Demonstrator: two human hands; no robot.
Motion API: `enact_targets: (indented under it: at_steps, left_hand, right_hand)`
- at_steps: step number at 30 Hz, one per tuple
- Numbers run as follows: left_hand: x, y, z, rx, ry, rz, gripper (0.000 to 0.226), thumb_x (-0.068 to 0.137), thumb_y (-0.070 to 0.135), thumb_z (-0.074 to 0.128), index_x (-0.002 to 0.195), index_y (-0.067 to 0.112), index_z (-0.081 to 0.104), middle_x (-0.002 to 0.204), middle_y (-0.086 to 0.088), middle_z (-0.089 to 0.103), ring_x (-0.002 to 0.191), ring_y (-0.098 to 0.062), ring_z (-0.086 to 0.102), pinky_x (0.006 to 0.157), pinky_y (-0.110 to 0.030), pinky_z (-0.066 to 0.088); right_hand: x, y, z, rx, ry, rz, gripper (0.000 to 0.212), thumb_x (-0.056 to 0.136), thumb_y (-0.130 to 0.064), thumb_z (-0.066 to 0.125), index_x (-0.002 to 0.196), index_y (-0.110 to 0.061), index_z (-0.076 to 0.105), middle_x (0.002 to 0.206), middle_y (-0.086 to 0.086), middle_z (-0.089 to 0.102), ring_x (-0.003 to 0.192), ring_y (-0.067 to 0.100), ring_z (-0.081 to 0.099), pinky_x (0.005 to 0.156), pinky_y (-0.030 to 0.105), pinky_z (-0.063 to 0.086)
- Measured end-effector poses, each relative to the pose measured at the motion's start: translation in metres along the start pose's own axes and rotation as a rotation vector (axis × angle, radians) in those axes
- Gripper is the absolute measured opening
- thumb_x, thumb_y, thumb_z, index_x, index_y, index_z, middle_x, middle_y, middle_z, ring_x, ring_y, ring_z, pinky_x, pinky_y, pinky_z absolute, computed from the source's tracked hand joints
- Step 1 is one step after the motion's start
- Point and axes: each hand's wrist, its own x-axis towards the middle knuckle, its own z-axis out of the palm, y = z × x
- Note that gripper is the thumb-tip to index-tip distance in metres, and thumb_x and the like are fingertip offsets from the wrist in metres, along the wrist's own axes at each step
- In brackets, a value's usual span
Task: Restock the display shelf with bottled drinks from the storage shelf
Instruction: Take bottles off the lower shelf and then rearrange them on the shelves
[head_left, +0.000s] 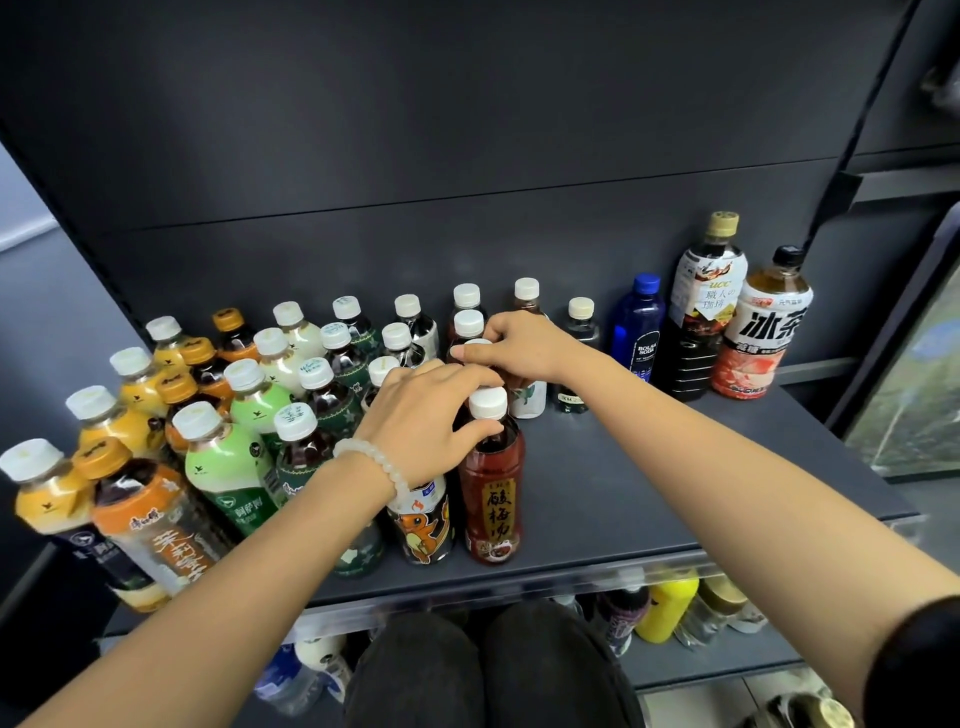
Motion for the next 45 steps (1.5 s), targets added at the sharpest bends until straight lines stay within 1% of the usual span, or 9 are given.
enact_targets:
  at_steps: [10,13,16,19,21,27,30,40,45]
  left_hand:
    - [-0.002,-0.002,-0.008,0.106,-0.042,0.023,0.045,0.089,0.047,0.053,0.132,0.035,0.045,0.13,0.015,0.054,0.123,-0.011,0.043,0.101,-0.032,0.027]
    - [-0.006,-0.001,-0.01,0.16,-0.039,0.018,0.048,0.091,0.052,0.046,0.136,0.038,0.039,0.13,0.014,0.053,0.123,-0.012,0.043,0.102,-0.033,0.029]
    - [-0.014,0.001,-0.013,0.18,-0.023,-0.022,0.051,0.092,0.056,0.033,0.14,0.038,0.033,0.13,0.011,0.053,0.123,-0.015,0.045,0.101,-0.036,0.032]
    - [-0.023,0.008,-0.014,0.279,0.044,-0.02,0.065,0.083,0.061,0.014,0.13,0.032,0.048,0.114,0.006,0.062,0.11,-0.021,0.055,0.09,-0.039,0.04]
    - [-0.029,0.017,-0.011,0.289,0.097,-0.012,0.065,0.082,0.059,0.016,0.118,0.026,0.059,0.102,0.002,0.065,0.1,-0.025,0.06,0.08,-0.04,0.044]
    - [-0.047,0.068,-0.002,0.259,0.18,0.034,0.051,0.084,0.051,0.031,0.102,0.019,0.068,0.093,-0.004,0.065,0.09,-0.03,0.062,0.071,-0.04,0.047]
    - [-0.06,0.099,0.013,0.198,0.21,0.128,0.05,0.085,0.049,0.034,0.103,0.016,0.067,0.092,-0.006,0.065,0.086,-0.031,0.062,0.067,-0.039,0.048]
    - [-0.104,0.226,0.101,0.09,0.017,0.491,0.047,0.084,0.048,0.034,0.1,0.02,0.068,0.083,-0.002,0.065,0.075,-0.028,0.063,0.057,-0.033,0.043]
    - [-0.114,0.291,0.136,0.015,-0.105,0.573,0.052,0.088,0.051,0.026,0.113,0.021,0.06,0.103,-0.003,0.063,0.099,-0.028,0.058,0.073,-0.038,0.043]
  right_hand:
    - [0.0,-0.002,0.005,-0.087,0.032,-0.025,0.042,0.083,-0.05,0.062,0.069,-0.015,0.042,0.067,-0.004,0.045,0.066,0.014,0.042,0.057,0.025,0.032]
    - [-0.007,-0.003,0.0,-0.165,0.04,-0.062,0.041,0.089,-0.049,0.054,0.088,-0.008,0.059,0.072,-0.002,0.054,0.076,0.017,0.05,0.06,0.026,0.036]
    - [-0.021,-0.004,-0.011,-0.197,0.105,-0.086,0.034,0.09,-0.044,0.053,0.103,-0.014,0.061,0.076,-0.007,0.054,0.082,0.015,0.051,0.06,0.024,0.035]
    - [-0.042,0.0,-0.022,-0.318,0.177,-0.147,0.031,0.091,-0.041,0.052,0.108,-0.016,0.06,0.095,-0.002,0.06,0.091,0.019,0.055,0.075,0.034,0.046]
    - [-0.063,0.004,-0.028,-0.418,0.227,-0.17,0.033,0.091,-0.04,0.05,0.113,-0.017,0.059,0.103,-0.001,0.056,0.098,0.022,0.055,0.083,0.04,0.048]
    - [-0.159,0.036,-0.038,-0.68,0.372,-0.175,0.035,0.091,-0.036,0.051,0.116,-0.013,0.058,0.111,0.007,0.055,0.104,0.027,0.053,0.08,0.041,0.049]
    - [-0.219,0.058,-0.041,-0.764,0.43,-0.097,0.036,0.092,-0.034,0.051,0.117,-0.01,0.057,0.113,0.009,0.055,0.105,0.03,0.053,0.078,0.041,0.047]
    - [-0.41,0.136,-0.017,-0.89,0.457,0.317,0.031,0.087,-0.034,0.053,0.103,-0.008,0.062,0.099,0.011,0.06,0.086,0.034,0.058,0.065,0.04,0.05]
    - [-0.486,0.167,-0.003,-0.845,0.465,0.503,0.032,0.088,-0.033,0.055,0.11,-0.011,0.063,0.106,0.009,0.062,0.093,0.033,0.059,0.071,0.038,0.048]
